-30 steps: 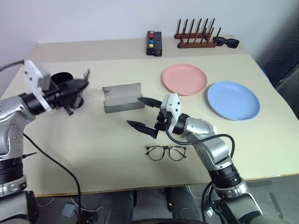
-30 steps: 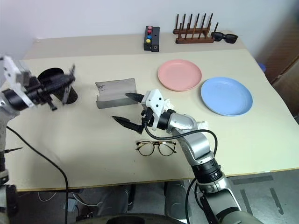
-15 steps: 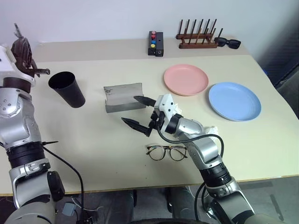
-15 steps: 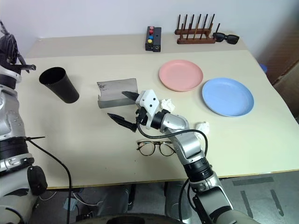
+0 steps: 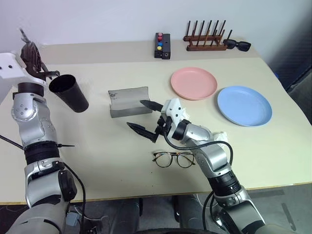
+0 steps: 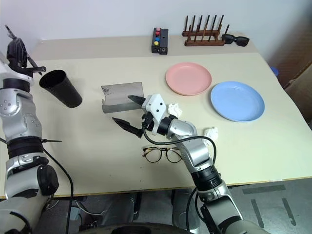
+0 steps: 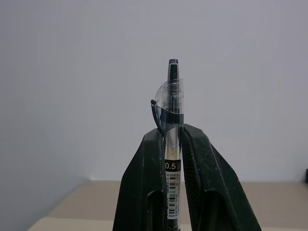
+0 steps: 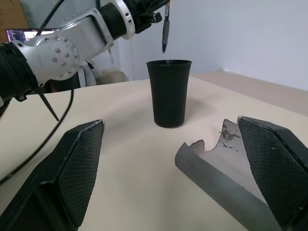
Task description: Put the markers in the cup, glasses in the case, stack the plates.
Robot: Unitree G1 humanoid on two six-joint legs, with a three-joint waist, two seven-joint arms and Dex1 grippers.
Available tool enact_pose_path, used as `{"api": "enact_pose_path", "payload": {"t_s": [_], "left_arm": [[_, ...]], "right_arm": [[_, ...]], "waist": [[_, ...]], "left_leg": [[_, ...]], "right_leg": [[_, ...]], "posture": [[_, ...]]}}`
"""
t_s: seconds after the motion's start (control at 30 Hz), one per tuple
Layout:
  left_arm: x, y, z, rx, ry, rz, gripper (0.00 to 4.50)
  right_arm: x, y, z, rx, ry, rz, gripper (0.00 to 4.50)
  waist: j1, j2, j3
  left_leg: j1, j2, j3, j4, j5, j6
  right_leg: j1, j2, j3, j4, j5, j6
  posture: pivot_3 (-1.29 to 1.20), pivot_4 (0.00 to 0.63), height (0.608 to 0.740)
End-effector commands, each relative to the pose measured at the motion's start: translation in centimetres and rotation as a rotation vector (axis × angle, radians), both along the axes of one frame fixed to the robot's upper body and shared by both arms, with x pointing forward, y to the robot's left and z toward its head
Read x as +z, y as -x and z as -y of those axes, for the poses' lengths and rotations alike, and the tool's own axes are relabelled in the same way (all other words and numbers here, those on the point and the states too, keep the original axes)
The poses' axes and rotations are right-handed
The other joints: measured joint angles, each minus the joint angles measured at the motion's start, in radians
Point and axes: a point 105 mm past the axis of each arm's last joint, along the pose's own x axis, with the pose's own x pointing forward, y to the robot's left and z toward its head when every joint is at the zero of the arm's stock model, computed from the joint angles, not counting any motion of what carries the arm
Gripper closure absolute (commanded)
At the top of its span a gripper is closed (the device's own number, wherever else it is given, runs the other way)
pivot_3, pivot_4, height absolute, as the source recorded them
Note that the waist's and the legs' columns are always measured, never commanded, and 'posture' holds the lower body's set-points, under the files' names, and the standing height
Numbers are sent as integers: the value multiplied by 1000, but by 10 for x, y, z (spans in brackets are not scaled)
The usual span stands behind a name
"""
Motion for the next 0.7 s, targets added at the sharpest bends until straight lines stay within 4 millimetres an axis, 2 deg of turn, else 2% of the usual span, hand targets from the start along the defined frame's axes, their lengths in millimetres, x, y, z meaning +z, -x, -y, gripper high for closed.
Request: {"api": "enact_pose_path", "payload": {"t_s": [0.03, 0.2, 0.4, 0.47, 0.5, 0.57, 0.6, 0.67, 0.7], "left_arm": [[4, 2, 1, 9, -24, 27, 4474], [-6, 1, 1, 7, -6, 9, 4474], [-8, 0, 4, -4, 2, 6, 4474], [-7, -1, 5, -8, 3, 6, 3536], [-7, -1, 6, -8, 3, 6, 3255], [-7, -1, 6, -5, 3, 6, 2385], [-7, -1, 6, -4, 3, 6, 1759], [-7, -1, 7, -6, 6, 8, 825], [-7, -1, 8, -8, 8, 9, 825]], "right_arm": [[13, 7, -5, 36, -34, 48, 0], [13, 7, -5, 41, -32, 49, 0], [14, 6, -5, 38, -35, 51, 0], [14, 7, -5, 37, -35, 51, 0], [14, 7, -5, 37, -35, 51, 0], [14, 7, -5, 37, -36, 51, 0], [14, 7, -5, 37, -36, 50, 0], [14, 7, -5, 37, -36, 49, 0], [14, 7, -5, 37, -36, 49, 0]], "waist": [[-1, 0, 0], [-1, 0, 0], [-1, 0, 0], [-1, 0, 0], [-1, 0, 0], [-1, 0, 0], [-1, 0, 0], [-1, 0, 0], [-1, 0, 0]], "left_leg": [[0, 0, 0, 0, 0, 0], [0, 0, 0, 0, 0, 0], [0, 0, 0, 0, 0, 0], [0, 0, 0, 0, 0, 0], [0, 0, 0, 0, 0, 0], [0, 0, 0, 0, 0, 0], [0, 0, 0, 0, 0, 0], [0, 0, 0, 0, 0, 0], [0, 0, 0, 0, 0, 0]], "right_leg": [[0, 0, 0, 0, 0, 0], [0, 0, 0, 0, 0, 0], [0, 0, 0, 0, 0, 0], [0, 0, 0, 0, 0, 0], [0, 0, 0, 0, 0, 0], [0, 0, 0, 0, 0, 0], [0, 0, 0, 0, 0, 0], [0, 0, 0, 0, 0, 0], [0, 0, 0, 0, 0, 0]], "posture": [[0, 150, 739], [0, 150, 739], [0, 150, 739], [0, 150, 739], [0, 150, 739], [0, 150, 739], [0, 150, 739], [0, 150, 739], [0, 150, 739]]}}
